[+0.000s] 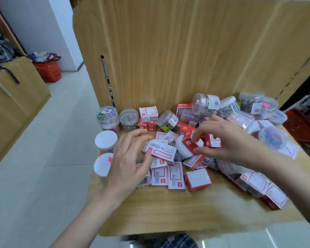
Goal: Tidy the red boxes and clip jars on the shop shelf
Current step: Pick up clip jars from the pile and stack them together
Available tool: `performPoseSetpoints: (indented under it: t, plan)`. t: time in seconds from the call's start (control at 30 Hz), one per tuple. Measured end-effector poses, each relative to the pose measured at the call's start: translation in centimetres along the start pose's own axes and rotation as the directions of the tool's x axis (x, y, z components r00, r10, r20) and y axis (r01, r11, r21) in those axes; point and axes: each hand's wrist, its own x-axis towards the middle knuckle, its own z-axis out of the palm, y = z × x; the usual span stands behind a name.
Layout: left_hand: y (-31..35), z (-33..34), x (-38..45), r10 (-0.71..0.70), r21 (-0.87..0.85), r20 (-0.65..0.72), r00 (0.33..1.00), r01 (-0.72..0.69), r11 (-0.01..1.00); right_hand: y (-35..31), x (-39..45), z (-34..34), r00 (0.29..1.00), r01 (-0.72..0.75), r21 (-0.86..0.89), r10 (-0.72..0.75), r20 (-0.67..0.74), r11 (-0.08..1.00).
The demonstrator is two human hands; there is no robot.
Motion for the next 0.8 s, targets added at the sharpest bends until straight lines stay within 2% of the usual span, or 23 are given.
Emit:
performPoseSetpoints:
  t: [0.1, 0.17, 0.27, 0.37, 0.43, 0.5, 0.6, 0.7, 0.8]
  plan:
    - [0.3, 1.1, 0.0, 0.018, 0.001, 0.036, 0.999, -0.018, 1.0, -0.3, -3.5, 2.5, 0.991, 0.0, -0.082, 0.011, 0.135, 0.997]
    - [0.3, 1.6, -0.2, 0.027, 0.014, 0.049, 0.998, -0.028, 1.0, -0.1, -5.1, 4.6, 0.978, -0.022, -0.198, 0.062, 0.2, 0.98]
    - [0.2, 1.8, -0.4, 0.031, 0.033, 0.072, 0.997, -0.033, 0.999, 0.1, -5.8, 6.7, 0.982, 0.009, -0.372, 0.062, 0.179, 0.928]
    - [-0.2, 1.8, -0.5, -0.002, 0.047, 0.107, 0.994, -0.003, 0.999, -0.2, -5.8, 7.1, 0.99, 0.033, -0.361, 0.018, 0.137, 0.932]
    - [-0.7, 1.8, -0.6, -0.036, 0.041, 0.12, 0.992, 0.031, 0.999, -0.1, -6.1, 6.8, 0.993, 0.018, -0.249, 0.011, 0.116, 0.968]
    - [-1.2, 1.6, -0.9, -0.057, 0.028, 0.132, 0.99, 0.054, 0.998, -0.2, -6.0, 5.6, 0.994, -0.067, -0.012, 0.068, 0.086, 0.998]
    - [-1.3, 1.3, -1.3, -0.058, -0.001, 0.167, 0.984, 0.059, 0.998, -0.8, -4.3, 2.9, 0.982, -0.184, 0.233, 0.19, -0.003, 0.955]
    - [-1.2, 0.8, -1.5, -0.053, 0.013, 0.133, 0.99, 0.052, 0.999, -1.7, -0.5, 0.8, 0.973, -0.174, 0.359, 0.216, -0.079, 0.917]
    - [-1.5, -0.4, -1.4, -0.076, 0.039, 0.077, 0.994, 0.073, 0.997, -2.0, 4.6, 0.7, 0.976, -0.146, 0.351, 0.193, -0.102, 0.925]
